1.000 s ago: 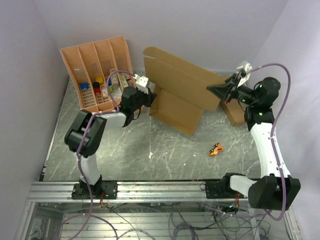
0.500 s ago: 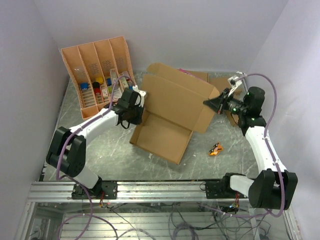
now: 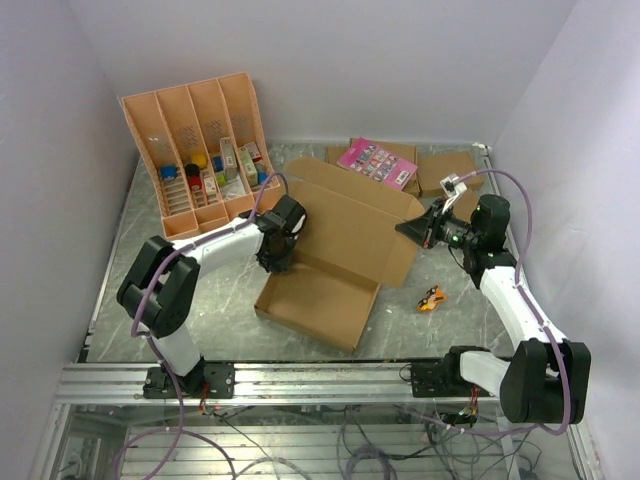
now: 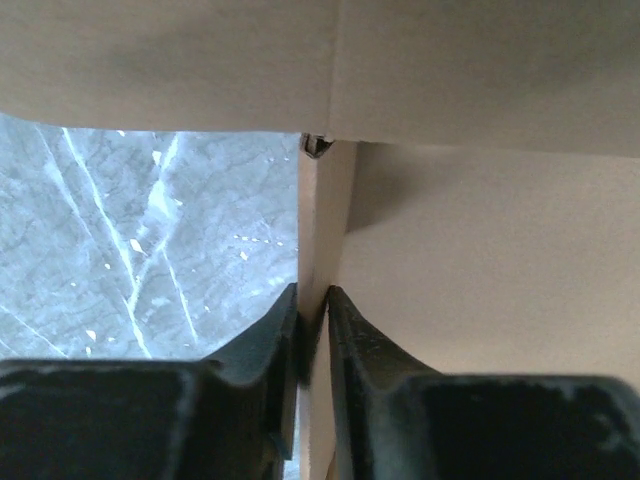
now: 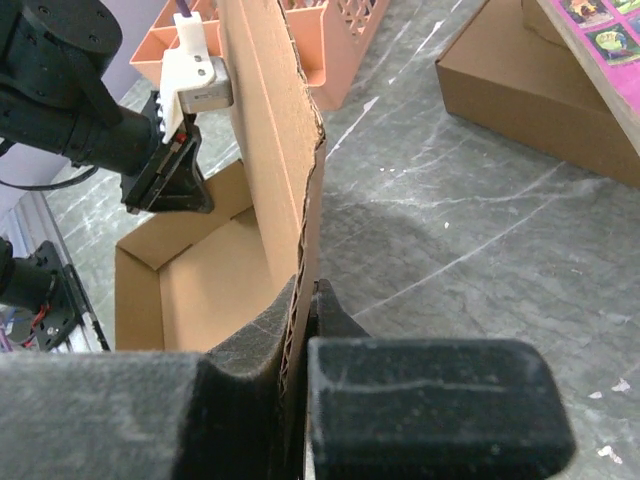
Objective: Fold the paper box
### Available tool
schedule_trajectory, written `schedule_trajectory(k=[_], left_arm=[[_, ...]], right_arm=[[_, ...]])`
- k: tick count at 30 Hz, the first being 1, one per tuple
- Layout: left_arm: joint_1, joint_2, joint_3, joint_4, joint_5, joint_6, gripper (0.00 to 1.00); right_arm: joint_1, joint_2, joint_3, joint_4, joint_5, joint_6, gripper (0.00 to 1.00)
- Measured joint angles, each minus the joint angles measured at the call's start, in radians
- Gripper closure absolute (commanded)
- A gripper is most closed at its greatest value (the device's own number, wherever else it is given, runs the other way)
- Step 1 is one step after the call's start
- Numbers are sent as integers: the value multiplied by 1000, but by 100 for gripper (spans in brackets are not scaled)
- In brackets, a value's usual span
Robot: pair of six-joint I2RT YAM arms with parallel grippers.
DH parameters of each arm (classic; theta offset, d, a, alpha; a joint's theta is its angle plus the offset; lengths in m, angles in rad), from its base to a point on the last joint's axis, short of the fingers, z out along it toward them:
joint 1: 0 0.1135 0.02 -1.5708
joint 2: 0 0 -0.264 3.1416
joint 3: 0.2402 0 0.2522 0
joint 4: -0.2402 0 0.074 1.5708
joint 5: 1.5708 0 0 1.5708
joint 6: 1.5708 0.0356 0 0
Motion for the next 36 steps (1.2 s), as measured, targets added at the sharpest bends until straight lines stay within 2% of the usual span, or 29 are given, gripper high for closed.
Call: schedule_trajectory(k=[3, 14, 15, 16, 18, 23, 28, 31, 36], left_arm=[[-18, 7, 4, -10, -32, -9, 64], [-34, 6, -29, -14, -61, -26, 62], [-34, 6, -40, -13, -60, -27, 64], [-34, 6, -53, -11, -60, -29, 71], [-34, 6, -76, -7, -60, -34, 91], [-37, 6, -90, -2, -61, -38, 93], [-37, 1, -90, -5, -77, -45, 63], [-37, -13, -90, -11, -94, -53, 56], [-37, -56, -75, -14, -116, -63, 52]], right_arm=[[0, -8, -10, 16, 4, 0, 100], [1, -13, -19, 32, 4, 2, 100], [1, -13, -20, 33, 4, 2, 100], [1, -14, -21, 33, 4, 3, 100], [1, -15, -23, 33, 4, 4, 100], [3, -17, -23, 34, 3, 4, 100], [4, -23, -23, 33, 3, 4, 100], [4, -27, -28, 39, 4, 4, 100], [4, -29, -30, 41, 3, 4, 100]])
